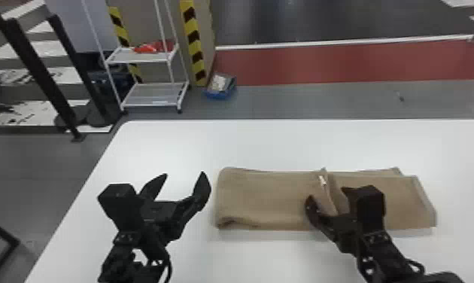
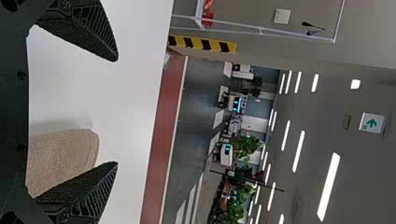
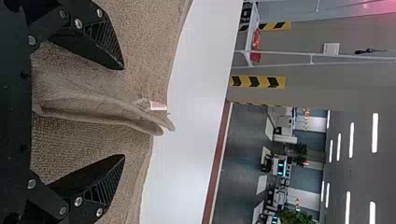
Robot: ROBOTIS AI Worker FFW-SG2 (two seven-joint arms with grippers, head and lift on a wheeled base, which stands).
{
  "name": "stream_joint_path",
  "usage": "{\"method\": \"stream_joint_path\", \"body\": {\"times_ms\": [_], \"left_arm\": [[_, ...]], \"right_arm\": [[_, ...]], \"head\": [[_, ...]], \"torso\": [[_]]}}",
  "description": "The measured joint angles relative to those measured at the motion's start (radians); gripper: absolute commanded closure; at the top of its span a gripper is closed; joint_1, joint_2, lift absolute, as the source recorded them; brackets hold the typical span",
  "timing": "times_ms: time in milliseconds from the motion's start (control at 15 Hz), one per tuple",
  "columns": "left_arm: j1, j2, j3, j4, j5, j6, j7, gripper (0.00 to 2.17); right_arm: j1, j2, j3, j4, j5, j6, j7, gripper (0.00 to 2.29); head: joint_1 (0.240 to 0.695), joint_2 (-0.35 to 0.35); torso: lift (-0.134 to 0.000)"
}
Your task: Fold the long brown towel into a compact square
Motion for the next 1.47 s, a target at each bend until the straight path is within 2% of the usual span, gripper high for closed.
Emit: {"method": "stream_joint_path", "body": {"times_ms": [267,333,667,800,1200,1467], "left_arm": [[0.0,0.0,0.0,0.006,0.0,0.0,-0.001,0.08],[0.0,0.0,0.001,0.007,0.0,0.0,-0.002,0.08],[0.0,0.0,0.001,0.009,0.0,-0.003,-0.003,0.08],[0.001,0.0,0.001,0.01,-0.001,-0.003,-0.003,0.08],[0.006,0.0,0.006,0.01,-0.001,-0.015,-0.003,0.08],[0.007,0.0,0.007,0.01,-0.001,-0.015,-0.003,0.08]], "right_arm": [[-0.008,0.0,0.003,0.016,0.005,-0.001,0.005,0.67],[-0.008,0.0,0.003,0.018,0.004,-0.001,0.006,0.82],[-0.002,0.0,0.002,0.018,-0.003,-0.009,0.008,0.83],[0.002,0.0,0.001,0.015,-0.003,-0.013,0.008,1.23],[0.009,0.0,0.004,0.005,-0.003,-0.016,0.005,1.3],[0.032,0.0,0.012,-0.052,-0.007,-0.028,0.006,1.29]], "head": [[0.695,0.144],[0.695,0.144],[0.695,0.146],[0.695,0.146],[0.695,0.151],[0.695,0.16]], "torso": [[-0.12],[-0.12],[-0.12],[-0.119],[-0.119],[-0.119]]}}
